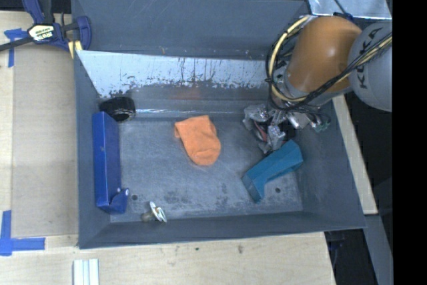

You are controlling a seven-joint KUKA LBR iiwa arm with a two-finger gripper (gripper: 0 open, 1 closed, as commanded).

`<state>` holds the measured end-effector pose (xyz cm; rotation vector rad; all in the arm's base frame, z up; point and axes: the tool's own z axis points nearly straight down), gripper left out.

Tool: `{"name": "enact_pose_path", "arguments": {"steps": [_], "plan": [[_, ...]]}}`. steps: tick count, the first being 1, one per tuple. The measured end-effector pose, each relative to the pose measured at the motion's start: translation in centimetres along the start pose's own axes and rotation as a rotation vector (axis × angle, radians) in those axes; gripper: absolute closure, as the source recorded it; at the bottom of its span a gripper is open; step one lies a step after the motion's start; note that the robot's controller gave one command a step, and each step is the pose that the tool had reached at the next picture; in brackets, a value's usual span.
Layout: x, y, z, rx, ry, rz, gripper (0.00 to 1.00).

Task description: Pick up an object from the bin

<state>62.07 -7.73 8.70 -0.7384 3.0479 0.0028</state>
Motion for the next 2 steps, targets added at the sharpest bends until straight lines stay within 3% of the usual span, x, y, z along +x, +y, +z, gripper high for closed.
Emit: {"name": "enact_pose_path", "arguments": {"steps": [1,2], "plan": [[0.7,0.1,-4.4,-0.004,0.01,0.008,1.0],[1.4,0.4,-12.2,-0.001,0.006,0.018,1.0]]}}
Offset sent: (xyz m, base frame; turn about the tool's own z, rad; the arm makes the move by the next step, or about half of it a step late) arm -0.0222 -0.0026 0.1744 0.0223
